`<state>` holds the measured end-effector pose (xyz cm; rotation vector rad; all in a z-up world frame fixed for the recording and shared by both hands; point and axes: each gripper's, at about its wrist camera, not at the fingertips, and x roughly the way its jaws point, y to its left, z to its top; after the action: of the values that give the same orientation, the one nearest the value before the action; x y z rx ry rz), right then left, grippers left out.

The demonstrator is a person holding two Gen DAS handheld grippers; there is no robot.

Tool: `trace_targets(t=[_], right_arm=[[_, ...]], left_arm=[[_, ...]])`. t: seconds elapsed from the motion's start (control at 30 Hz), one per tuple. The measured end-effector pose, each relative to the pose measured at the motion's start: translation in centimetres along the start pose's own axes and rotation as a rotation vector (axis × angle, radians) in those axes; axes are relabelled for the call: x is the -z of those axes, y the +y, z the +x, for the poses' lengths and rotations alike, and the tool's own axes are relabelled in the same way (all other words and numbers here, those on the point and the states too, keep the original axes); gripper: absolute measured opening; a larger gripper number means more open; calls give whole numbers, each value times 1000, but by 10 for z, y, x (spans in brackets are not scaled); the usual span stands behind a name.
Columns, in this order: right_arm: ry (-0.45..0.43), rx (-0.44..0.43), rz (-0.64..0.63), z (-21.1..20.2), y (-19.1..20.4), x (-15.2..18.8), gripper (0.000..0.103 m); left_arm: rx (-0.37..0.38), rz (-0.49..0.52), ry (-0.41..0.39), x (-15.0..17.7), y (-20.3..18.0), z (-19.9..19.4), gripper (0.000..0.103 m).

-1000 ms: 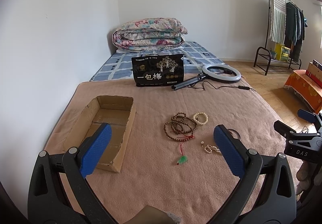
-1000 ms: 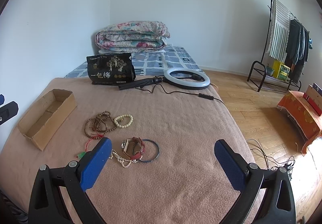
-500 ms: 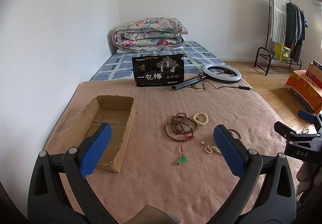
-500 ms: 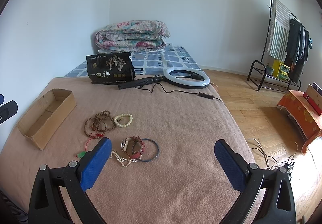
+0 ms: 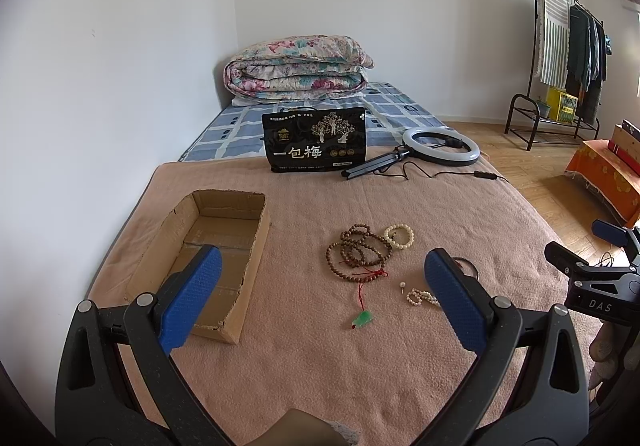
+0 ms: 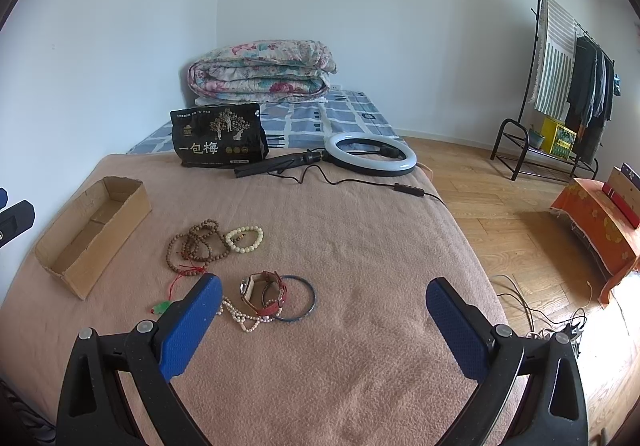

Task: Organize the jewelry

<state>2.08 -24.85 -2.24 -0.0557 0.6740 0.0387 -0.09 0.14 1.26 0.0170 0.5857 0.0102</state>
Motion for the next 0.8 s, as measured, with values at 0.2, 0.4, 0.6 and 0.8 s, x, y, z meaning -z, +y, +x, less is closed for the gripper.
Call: trace_targets(t=[0.2, 0.4, 0.6, 0.8], right_arm=[[2, -1, 1, 1, 0, 0, 103], [14, -1, -1, 4, 0, 0, 103], [26, -6, 4, 8, 0, -2, 103], [46, -8, 8, 17, 0, -4, 103]], left_arm=[[0, 0, 2, 1, 1, 1, 103], [-7, -2, 10, 6, 3, 8, 103], [-18, -12, 23, 9, 7, 13, 103], [-28, -18, 41, 11, 9, 19, 103]])
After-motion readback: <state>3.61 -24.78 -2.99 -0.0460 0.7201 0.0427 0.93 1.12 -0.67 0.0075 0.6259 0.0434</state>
